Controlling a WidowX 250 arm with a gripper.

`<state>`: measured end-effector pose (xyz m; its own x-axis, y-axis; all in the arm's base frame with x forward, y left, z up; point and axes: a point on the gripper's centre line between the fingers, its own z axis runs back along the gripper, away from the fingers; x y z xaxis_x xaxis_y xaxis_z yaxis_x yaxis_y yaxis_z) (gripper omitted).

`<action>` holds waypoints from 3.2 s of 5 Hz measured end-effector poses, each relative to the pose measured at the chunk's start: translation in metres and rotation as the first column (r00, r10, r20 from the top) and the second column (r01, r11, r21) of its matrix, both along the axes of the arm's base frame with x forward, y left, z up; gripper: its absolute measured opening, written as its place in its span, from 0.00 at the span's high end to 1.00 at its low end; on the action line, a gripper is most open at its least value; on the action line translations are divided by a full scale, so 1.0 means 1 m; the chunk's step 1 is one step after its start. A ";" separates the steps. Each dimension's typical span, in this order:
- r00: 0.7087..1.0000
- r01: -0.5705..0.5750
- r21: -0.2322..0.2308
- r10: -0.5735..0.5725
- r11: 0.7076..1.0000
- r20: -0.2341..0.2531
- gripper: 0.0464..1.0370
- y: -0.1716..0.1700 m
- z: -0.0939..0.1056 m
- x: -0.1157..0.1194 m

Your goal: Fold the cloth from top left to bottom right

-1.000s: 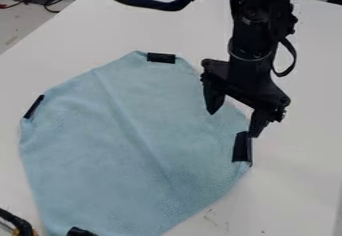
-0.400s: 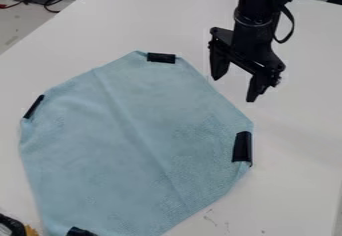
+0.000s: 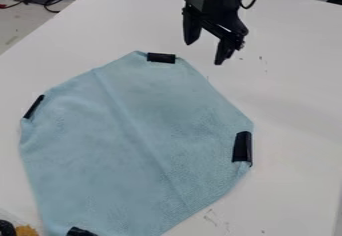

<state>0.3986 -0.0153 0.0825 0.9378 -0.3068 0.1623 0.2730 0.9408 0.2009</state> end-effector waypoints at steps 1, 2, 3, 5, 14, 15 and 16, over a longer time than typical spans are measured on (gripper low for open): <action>1.000 -0.001 0.032 0.001 0.999 0.006 0.04 0.031 -0.002 0.012; 1.000 -0.013 0.047 0.013 0.999 0.007 0.04 0.058 -0.013 0.017; 1.000 -0.011 0.050 0.010 0.999 0.015 0.04 0.071 -0.022 0.025; 1.000 0.013 0.035 -0.013 0.999 -0.002 0.04 0.102 -0.049 0.044; 0.988 0.149 0.109 -0.151 0.983 0.017 0.99 0.074 -0.001 0.019; 0.986 0.157 0.106 -0.162 0.982 0.038 0.99 0.066 0.011 -0.002; 0.978 0.198 0.064 -0.201 0.978 0.053 0.99 0.053 0.010 -0.033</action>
